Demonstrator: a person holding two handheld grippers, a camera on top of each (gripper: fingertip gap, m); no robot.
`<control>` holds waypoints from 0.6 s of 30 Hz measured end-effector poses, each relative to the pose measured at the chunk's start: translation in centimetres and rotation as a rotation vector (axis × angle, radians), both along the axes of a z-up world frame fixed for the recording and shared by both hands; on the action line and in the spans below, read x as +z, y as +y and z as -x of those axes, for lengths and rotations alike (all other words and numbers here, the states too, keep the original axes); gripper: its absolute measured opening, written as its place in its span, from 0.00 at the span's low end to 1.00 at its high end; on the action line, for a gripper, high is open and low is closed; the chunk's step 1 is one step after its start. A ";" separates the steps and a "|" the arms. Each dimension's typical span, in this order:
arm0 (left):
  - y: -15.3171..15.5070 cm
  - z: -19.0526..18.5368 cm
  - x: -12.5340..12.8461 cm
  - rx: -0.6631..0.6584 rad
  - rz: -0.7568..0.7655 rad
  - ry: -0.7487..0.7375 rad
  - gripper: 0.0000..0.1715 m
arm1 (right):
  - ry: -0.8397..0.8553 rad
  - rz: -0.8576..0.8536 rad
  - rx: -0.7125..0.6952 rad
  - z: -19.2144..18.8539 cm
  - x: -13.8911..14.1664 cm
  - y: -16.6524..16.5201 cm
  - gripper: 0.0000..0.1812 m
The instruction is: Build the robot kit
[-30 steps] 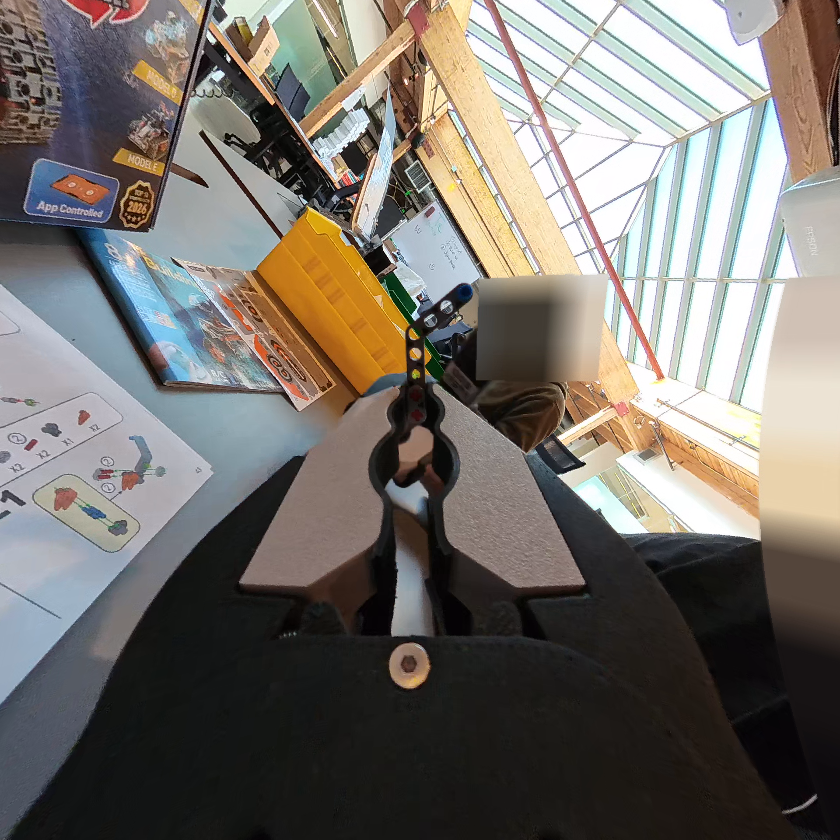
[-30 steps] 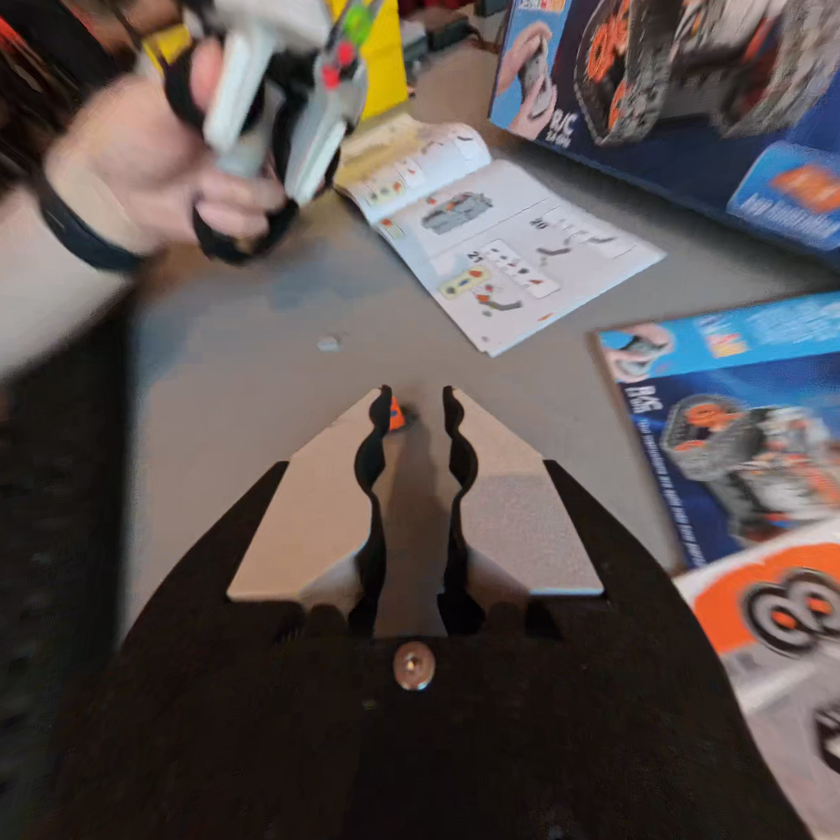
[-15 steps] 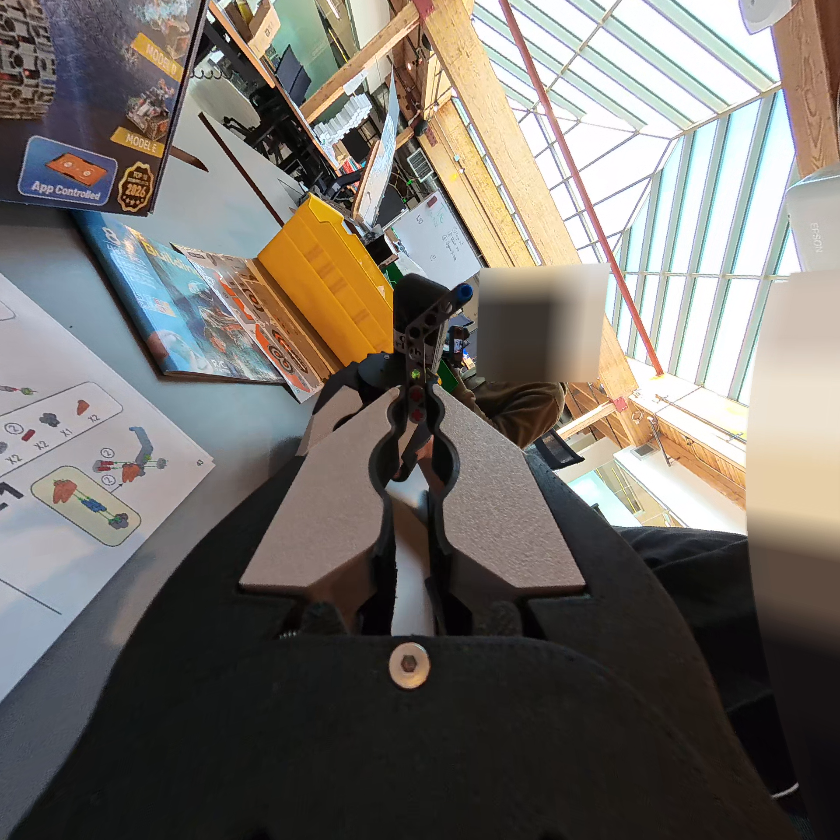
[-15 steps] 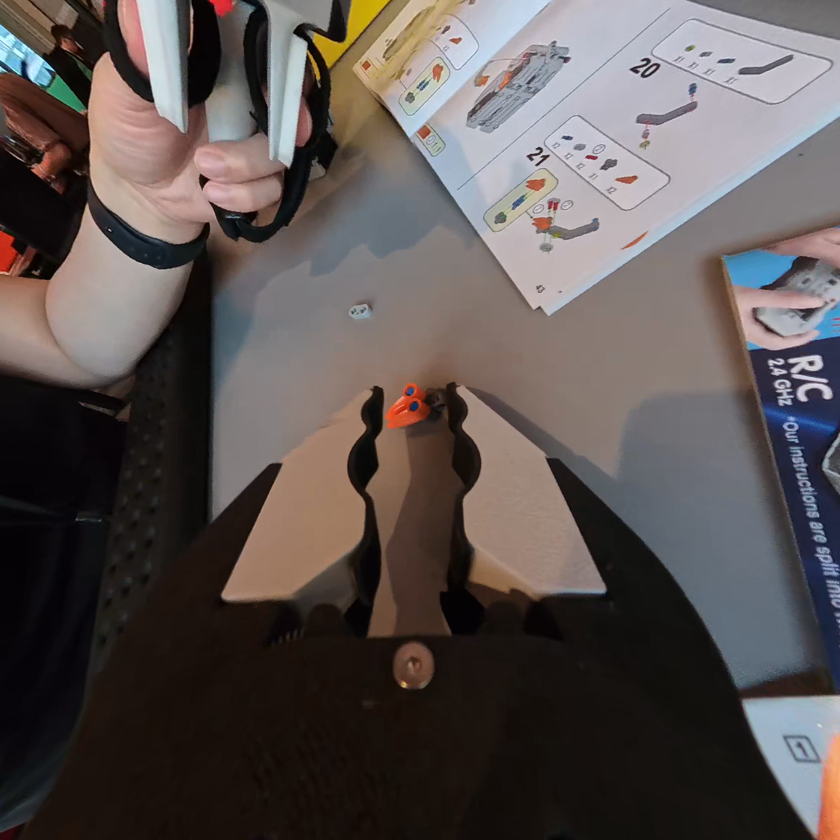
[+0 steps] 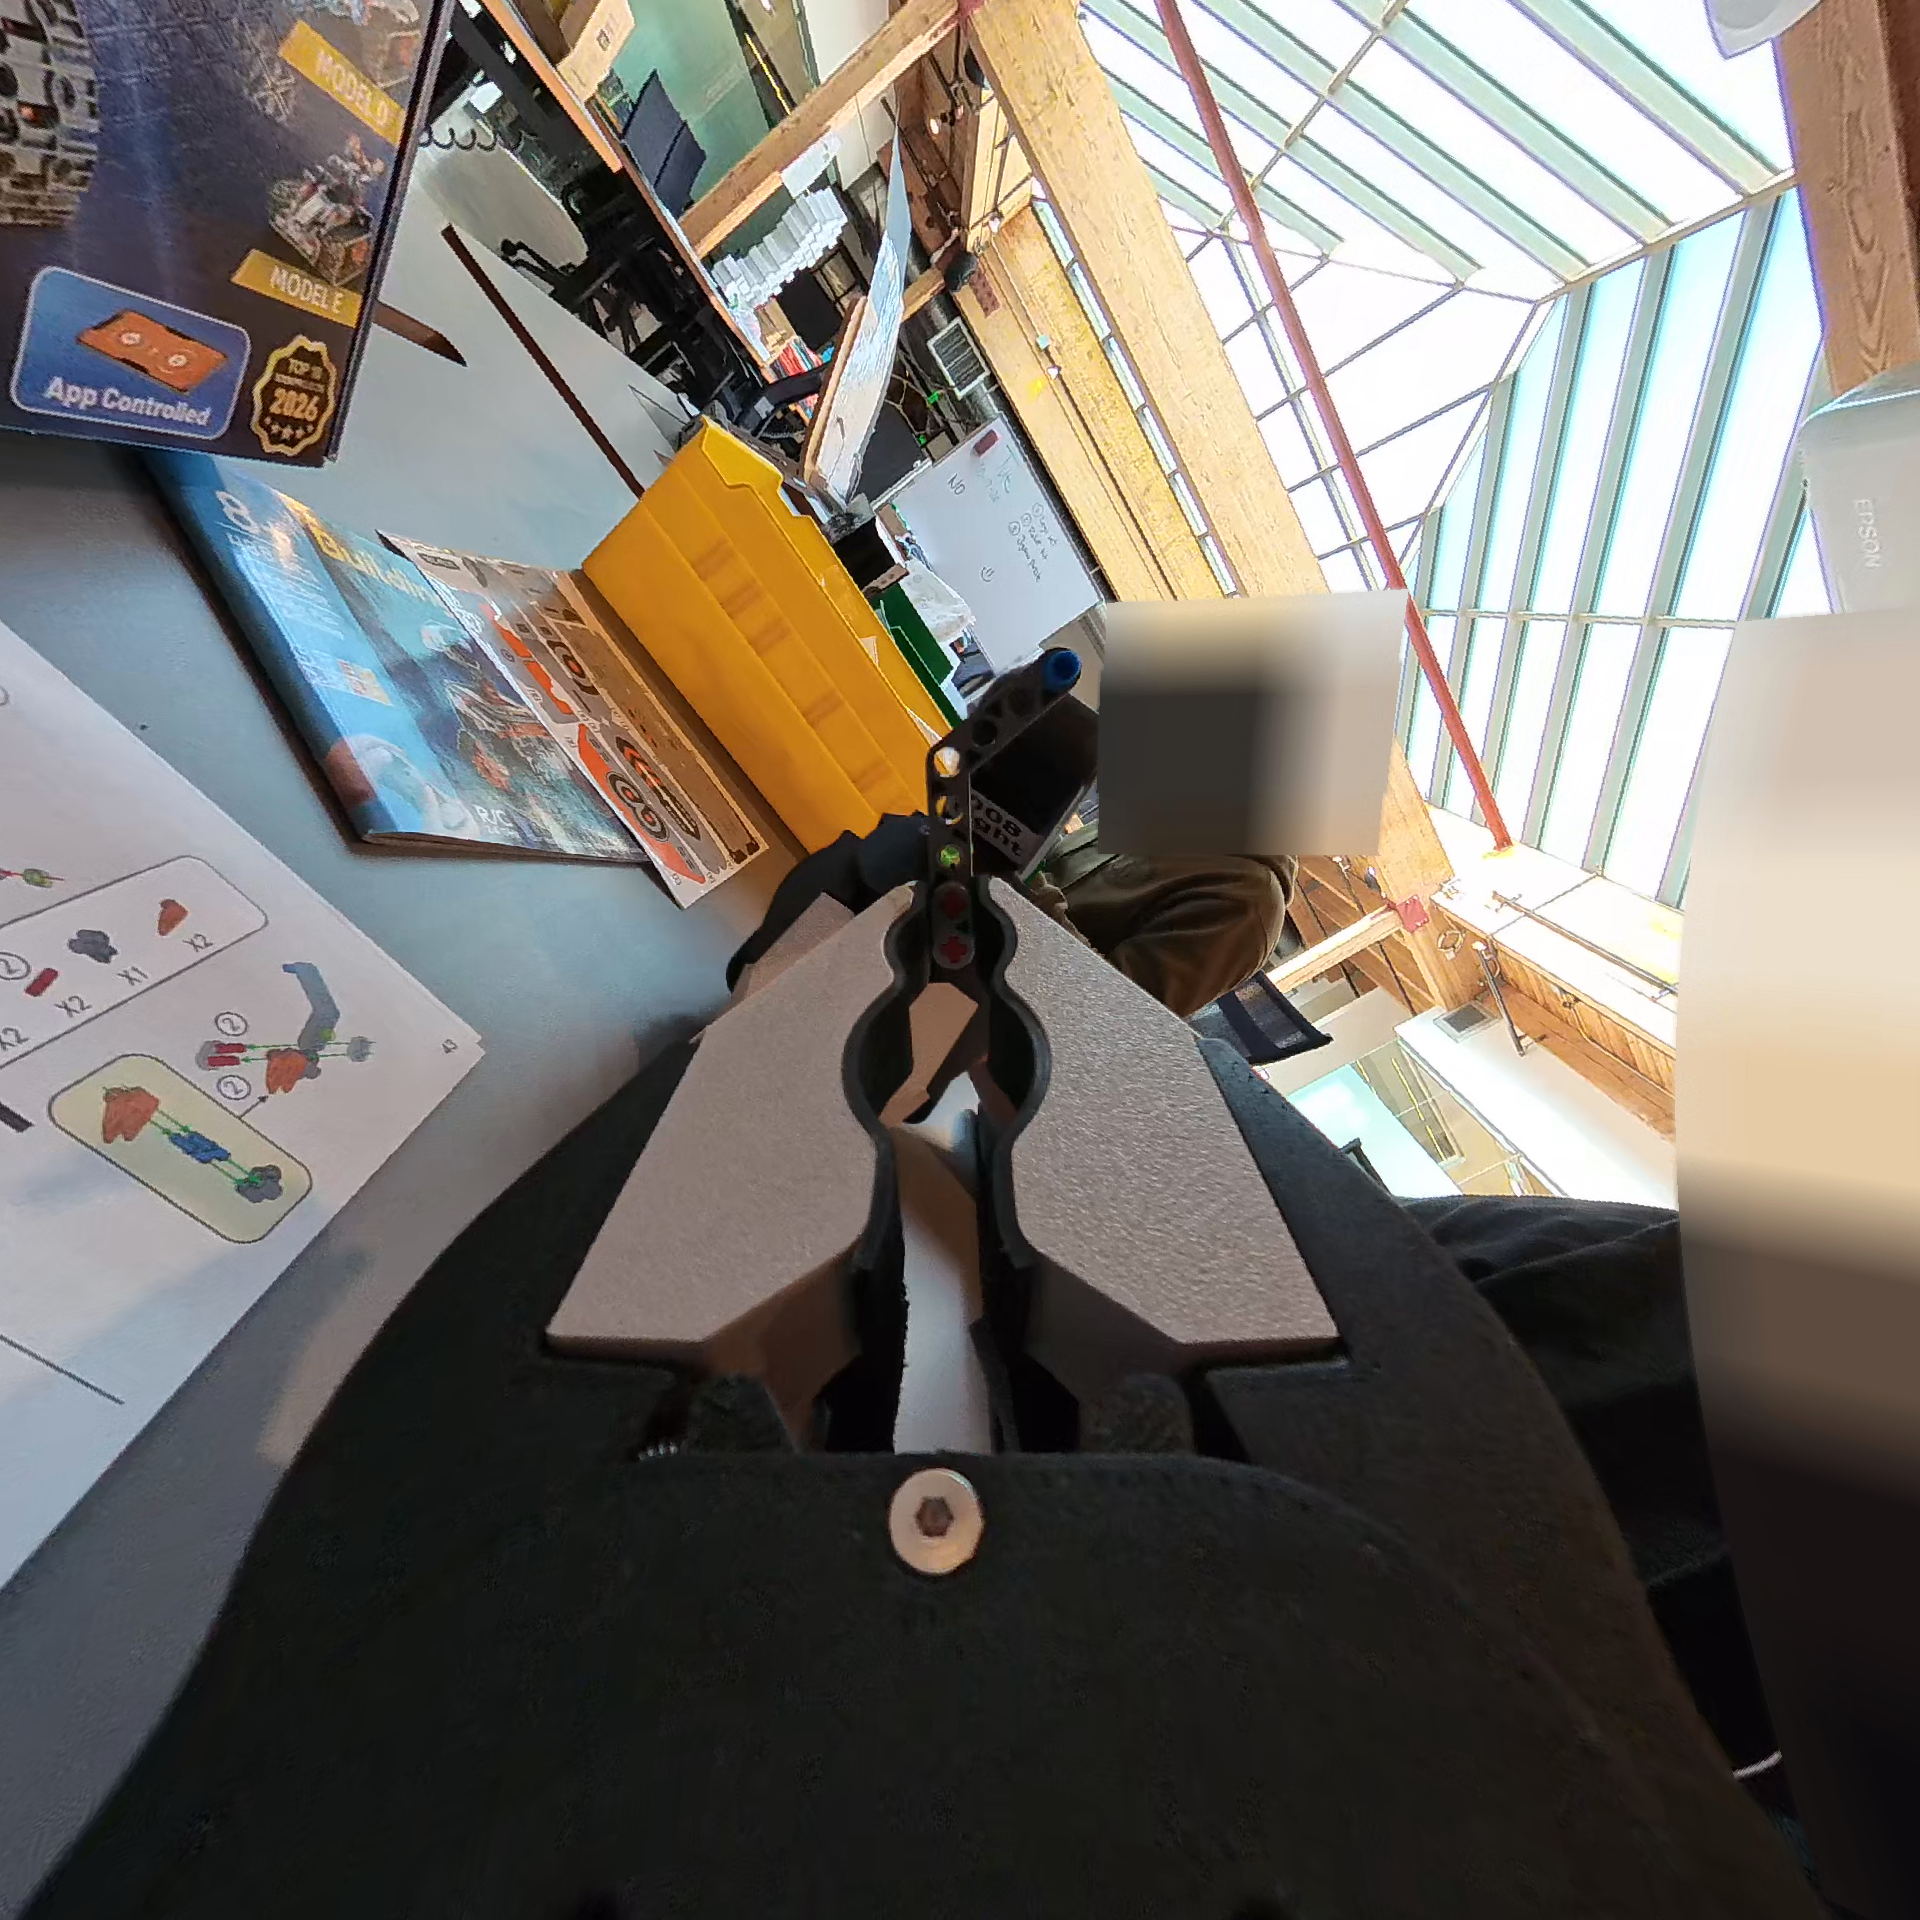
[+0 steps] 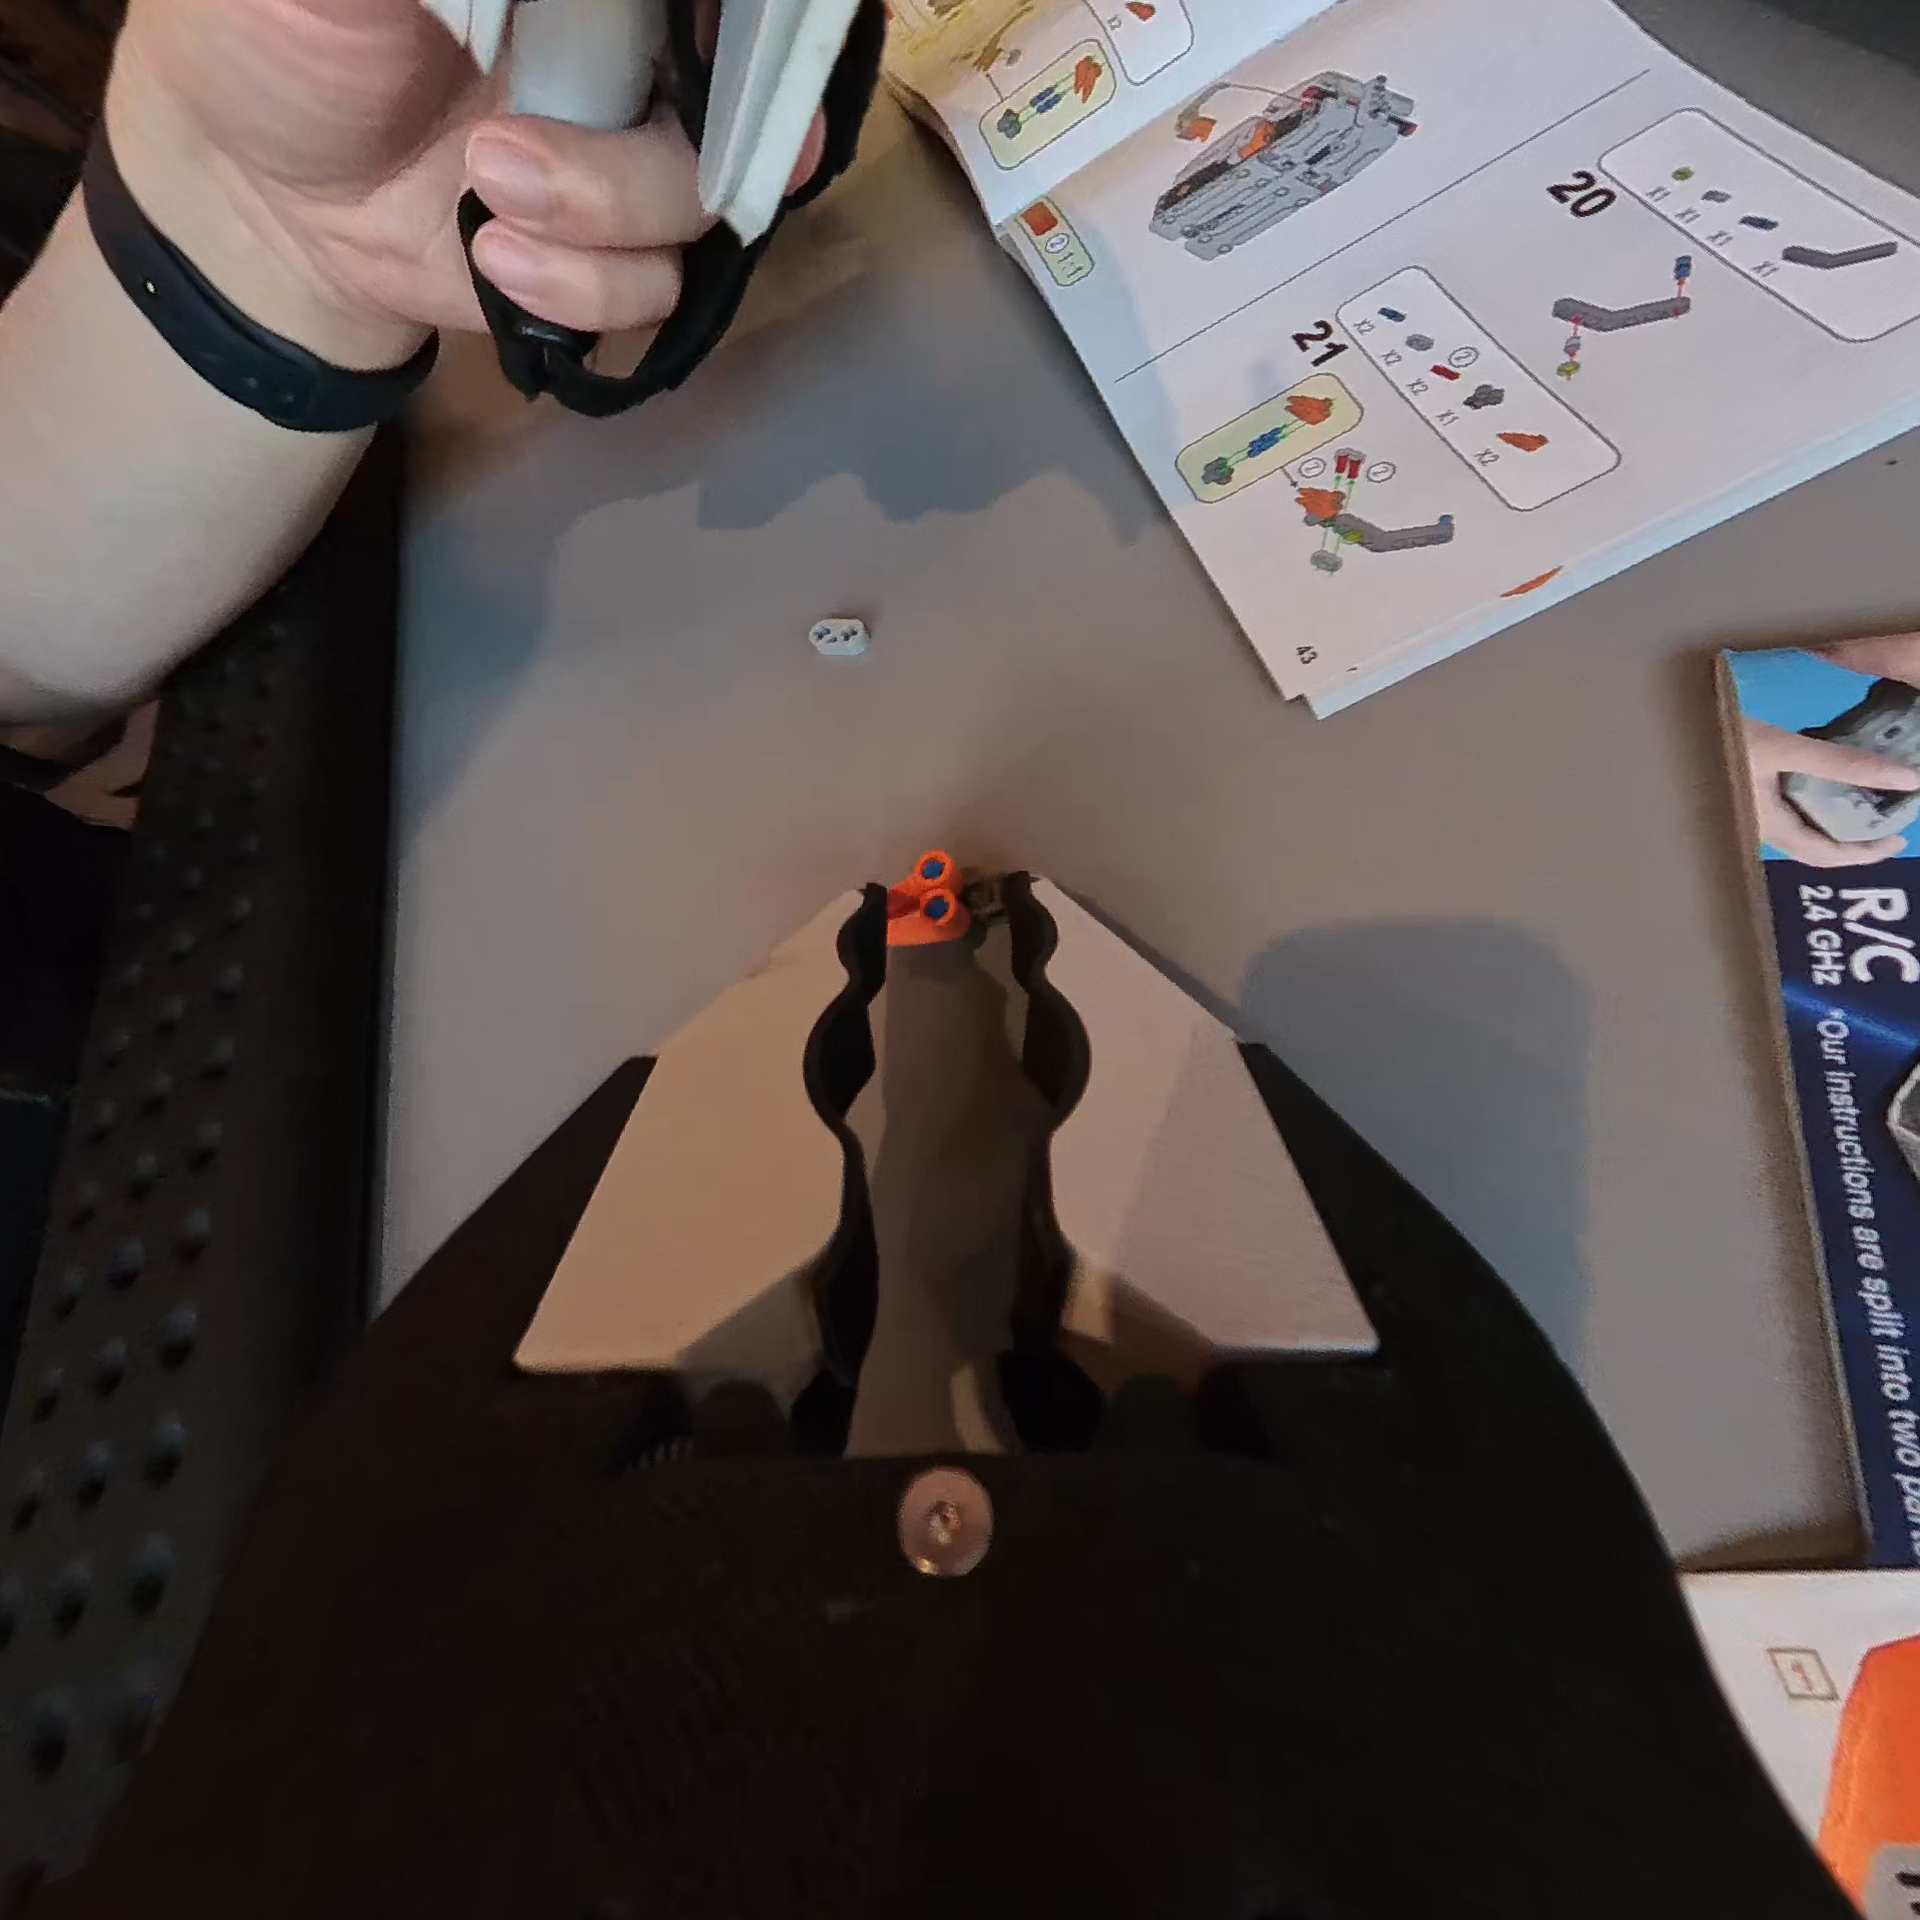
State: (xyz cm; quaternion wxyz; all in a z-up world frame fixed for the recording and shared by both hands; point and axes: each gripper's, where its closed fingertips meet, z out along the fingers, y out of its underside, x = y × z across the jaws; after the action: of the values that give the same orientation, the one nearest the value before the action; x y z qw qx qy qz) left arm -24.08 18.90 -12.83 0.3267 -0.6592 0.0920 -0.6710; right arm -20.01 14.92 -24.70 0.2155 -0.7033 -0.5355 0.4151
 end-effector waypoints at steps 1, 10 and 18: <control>0.0 0.0 0.0 0.000 -0.001 -0.001 0.03 | -0.002 -0.014 0.002 0.0 0.0 -0.1 0.14; -0.1 -0.1 0.1 -0.006 0.000 -0.004 0.03 | -0.008 -0.051 0.000 -0.1 -0.1 -0.2 0.14; -0.2 -0.2 0.2 -0.011 -0.002 -0.010 0.03 | -0.044 -0.184 0.011 -0.1 -0.5 -0.5 0.15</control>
State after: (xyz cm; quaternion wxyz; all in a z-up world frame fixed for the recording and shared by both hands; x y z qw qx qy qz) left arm -23.91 18.70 -12.62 0.3239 -0.6551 0.0946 -0.6760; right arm -19.86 14.46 -25.24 0.2650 -0.6866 -0.5797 0.3496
